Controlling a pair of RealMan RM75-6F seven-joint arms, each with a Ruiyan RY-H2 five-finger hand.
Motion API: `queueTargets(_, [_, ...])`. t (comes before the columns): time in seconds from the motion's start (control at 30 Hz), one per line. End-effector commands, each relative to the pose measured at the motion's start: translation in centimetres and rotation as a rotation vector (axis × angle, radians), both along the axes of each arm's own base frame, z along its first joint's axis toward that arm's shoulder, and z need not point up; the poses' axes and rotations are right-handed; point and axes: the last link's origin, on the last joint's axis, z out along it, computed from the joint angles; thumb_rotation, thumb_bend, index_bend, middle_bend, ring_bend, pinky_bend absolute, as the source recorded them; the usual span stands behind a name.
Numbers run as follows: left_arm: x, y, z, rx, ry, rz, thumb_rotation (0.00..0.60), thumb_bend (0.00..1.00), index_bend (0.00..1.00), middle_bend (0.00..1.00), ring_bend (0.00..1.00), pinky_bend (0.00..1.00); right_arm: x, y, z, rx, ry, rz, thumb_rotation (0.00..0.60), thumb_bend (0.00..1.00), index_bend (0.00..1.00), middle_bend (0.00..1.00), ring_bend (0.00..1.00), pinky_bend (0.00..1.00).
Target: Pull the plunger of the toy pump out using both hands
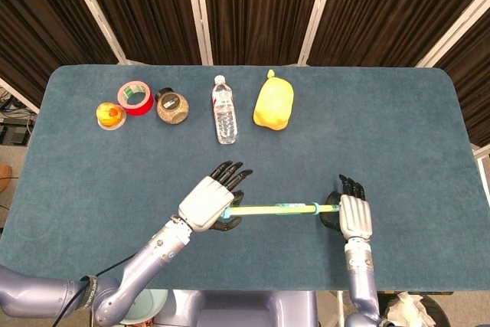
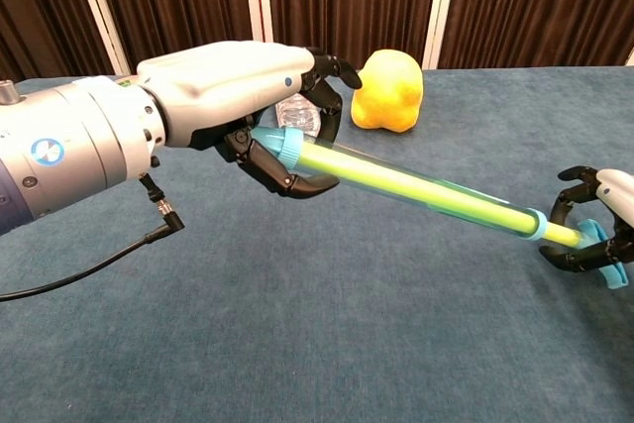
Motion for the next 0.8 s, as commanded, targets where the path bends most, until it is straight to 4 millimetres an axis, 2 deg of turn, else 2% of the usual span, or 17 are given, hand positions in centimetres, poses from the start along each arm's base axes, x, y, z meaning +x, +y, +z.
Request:
queueTargets(0.03, [-0.1, 0.0, 0.1, 0.002, 0.001, 0.001, 0.600, 0.36, 0.60, 0.09, 0.00, 0.09, -0.2, -0.1, 0.3, -0.005, 0.001, -0.006, 0.600, 0.53, 0.61, 0.12, 0.04, 0.03])
queueTargets(0.33, [-0.6, 0.4, 0.6, 0.018, 0.004, 0.008, 0.600, 0.36, 0.61, 0.09, 0.00, 0.09, -1.0, -0.9, 2.0, -0.050, 0.032, -0.007, 0.600, 0.54, 0.74, 0.20, 0.07, 0.03])
queueTargets(0.53, [-0.7, 0.5, 1.4, 0.028, -0.005, 0.001, 0.600, 0.36, 0.61, 0.09, 0.00, 0.09, -2.2, -1.2, 3.2, -0.070, 0.051, -0.023, 0.600, 0.54, 0.76, 0.21, 0.08, 0.03])
queueTargets(0.8, [-1.4, 0.6, 2.5, 0.039, -0.019, 0.010, 0.600, 0.36, 0.61, 0.09, 0.00, 0.09, -2.8, -1.3, 4.2, -0.088, 0.062, -0.036, 0.600, 0.54, 0.77, 0.21, 0.09, 0.03])
